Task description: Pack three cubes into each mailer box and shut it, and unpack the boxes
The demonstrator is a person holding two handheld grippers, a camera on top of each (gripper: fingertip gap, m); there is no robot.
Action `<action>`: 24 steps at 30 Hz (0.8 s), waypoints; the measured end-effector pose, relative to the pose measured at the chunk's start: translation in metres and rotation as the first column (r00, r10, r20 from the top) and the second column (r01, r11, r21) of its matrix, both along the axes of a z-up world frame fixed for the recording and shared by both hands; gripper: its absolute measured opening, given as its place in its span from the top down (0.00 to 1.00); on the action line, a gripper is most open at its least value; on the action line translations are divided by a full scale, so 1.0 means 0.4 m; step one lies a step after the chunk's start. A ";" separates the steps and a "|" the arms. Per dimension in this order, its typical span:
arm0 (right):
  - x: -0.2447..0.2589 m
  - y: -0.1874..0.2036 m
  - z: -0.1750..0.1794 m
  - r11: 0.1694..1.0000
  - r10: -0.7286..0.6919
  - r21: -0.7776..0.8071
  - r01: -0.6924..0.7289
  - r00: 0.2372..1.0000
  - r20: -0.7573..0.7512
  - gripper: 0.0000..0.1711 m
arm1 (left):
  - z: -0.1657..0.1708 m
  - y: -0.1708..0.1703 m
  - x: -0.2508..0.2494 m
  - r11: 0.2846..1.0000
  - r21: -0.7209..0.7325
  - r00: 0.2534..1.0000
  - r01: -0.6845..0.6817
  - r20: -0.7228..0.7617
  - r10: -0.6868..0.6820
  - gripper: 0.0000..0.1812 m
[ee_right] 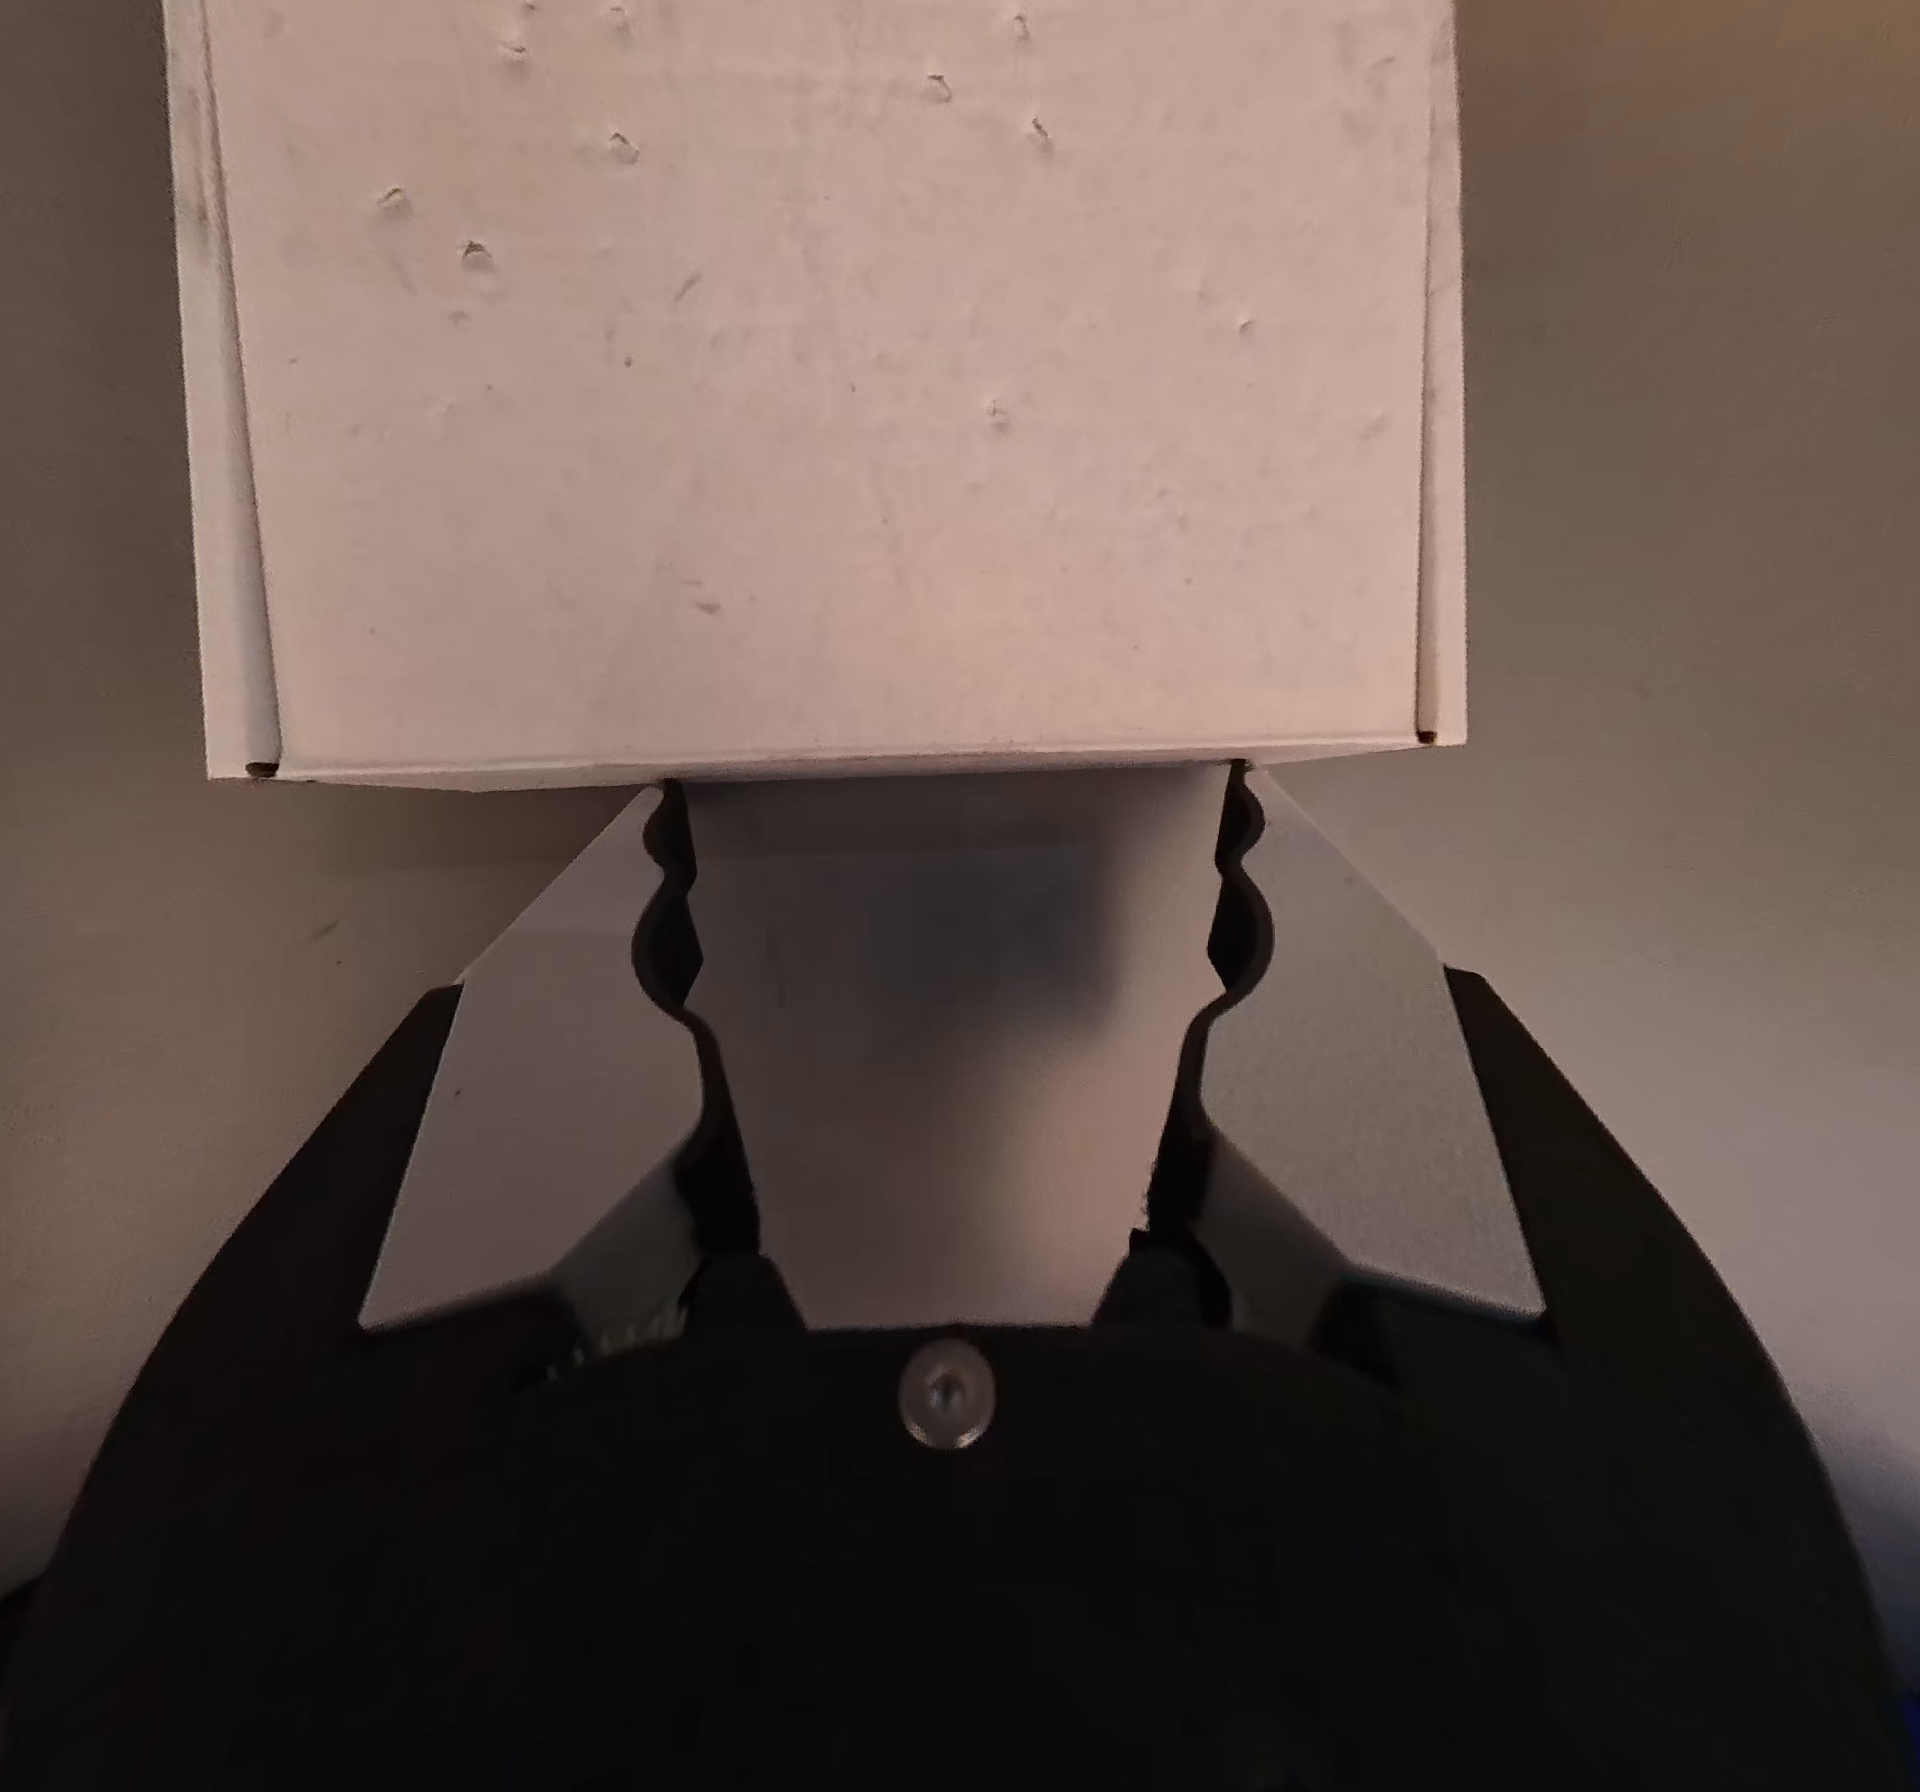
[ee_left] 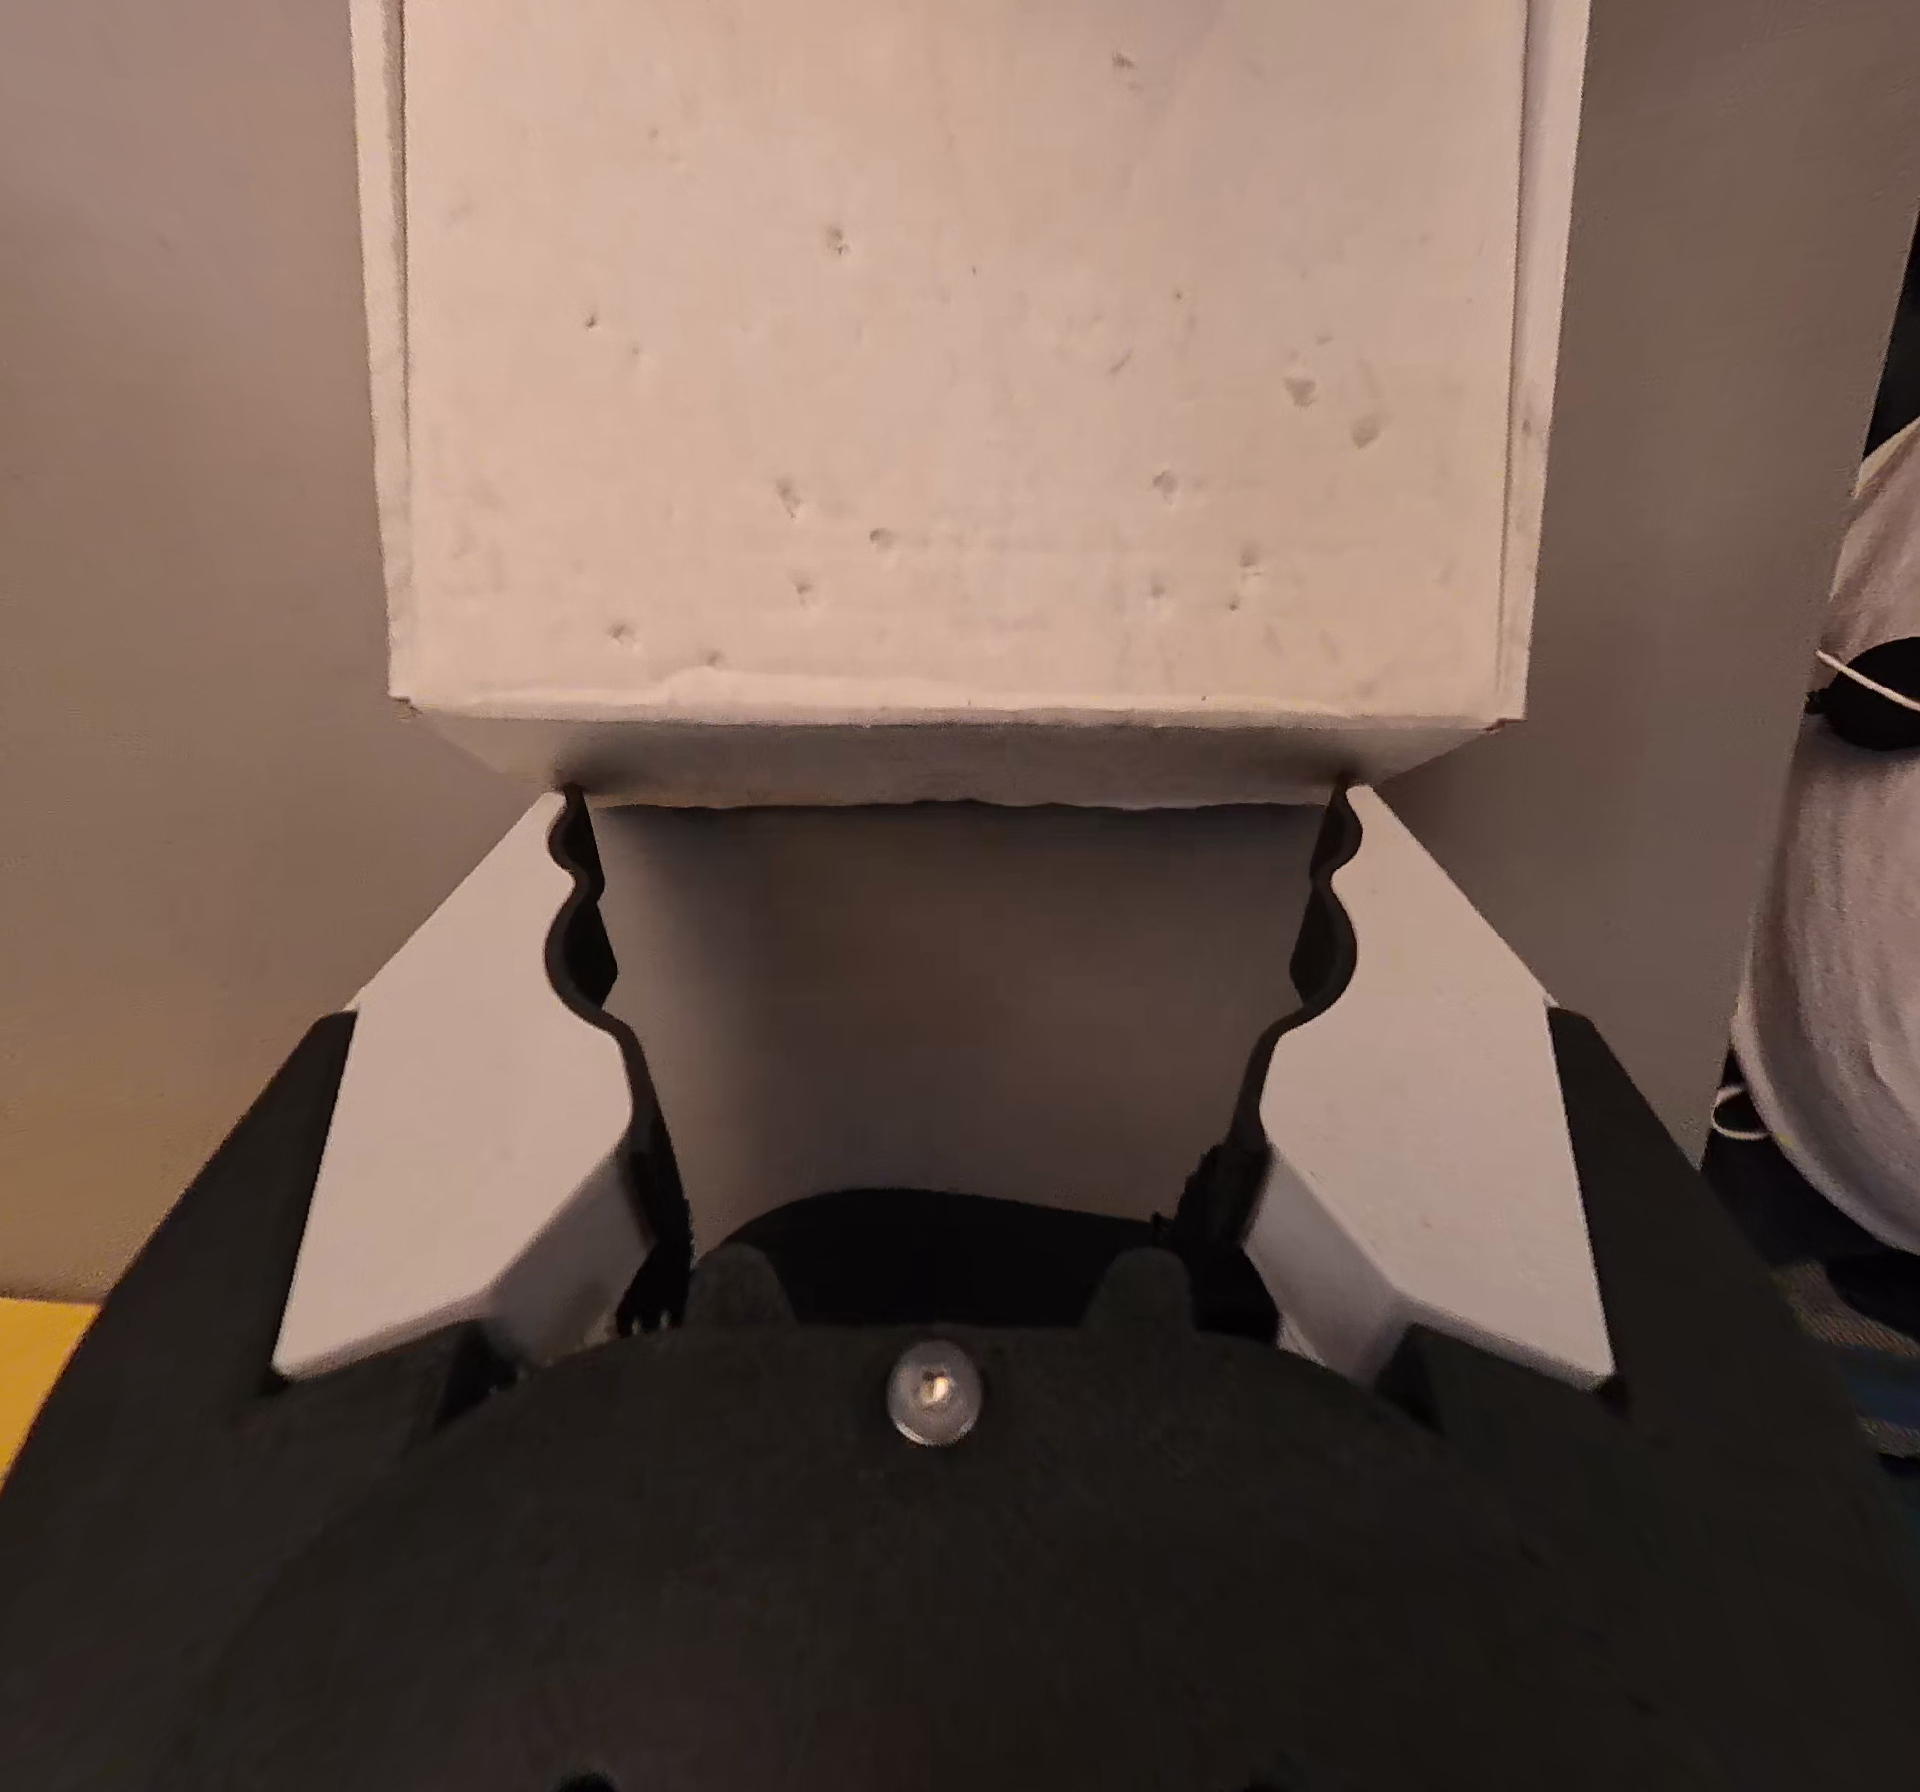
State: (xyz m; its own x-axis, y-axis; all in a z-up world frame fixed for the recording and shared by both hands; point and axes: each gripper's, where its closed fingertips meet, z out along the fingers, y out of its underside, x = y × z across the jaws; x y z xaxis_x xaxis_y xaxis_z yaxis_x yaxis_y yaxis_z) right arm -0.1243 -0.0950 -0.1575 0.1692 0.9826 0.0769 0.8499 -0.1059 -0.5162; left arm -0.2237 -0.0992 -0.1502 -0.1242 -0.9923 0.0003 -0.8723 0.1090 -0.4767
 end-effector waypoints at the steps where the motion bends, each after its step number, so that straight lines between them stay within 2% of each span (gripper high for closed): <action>1: 0.000 0.000 0.000 1.000 -0.001 0.000 0.001 1.000 -0.003 0.42 | -0.003 -0.001 0.005 1.000 -0.001 1.000 -0.002 0.010 0.002 0.26; 5: 0.003 -0.001 -0.001 1.000 -0.012 -0.004 0.012 1.000 -0.017 0.40 | -0.005 -0.002 0.014 1.000 -0.010 0.998 0.000 0.068 0.001 0.26; 8: 0.014 -0.018 -0.009 0.999 -0.028 -0.045 0.028 1.000 0.012 0.35 | -0.022 0.004 0.000 1.000 0.002 0.998 -0.004 0.069 0.004 0.33; 24: -0.017 -0.006 -0.004 1.000 -0.011 -0.005 0.011 0.999 -0.037 0.33 | -0.038 0.000 0.013 0.999 0.013 0.997 0.040 0.062 -0.041 0.30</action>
State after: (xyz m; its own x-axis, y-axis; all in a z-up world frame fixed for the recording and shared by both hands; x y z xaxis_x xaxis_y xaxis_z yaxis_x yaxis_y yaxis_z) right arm -0.1313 -0.0973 -0.1591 0.1827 0.9810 0.0653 0.8289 -0.1179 -0.5468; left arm -0.2184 -0.0992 -0.1655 -0.1640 -0.9863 -0.0203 -0.8357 0.1498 -0.5284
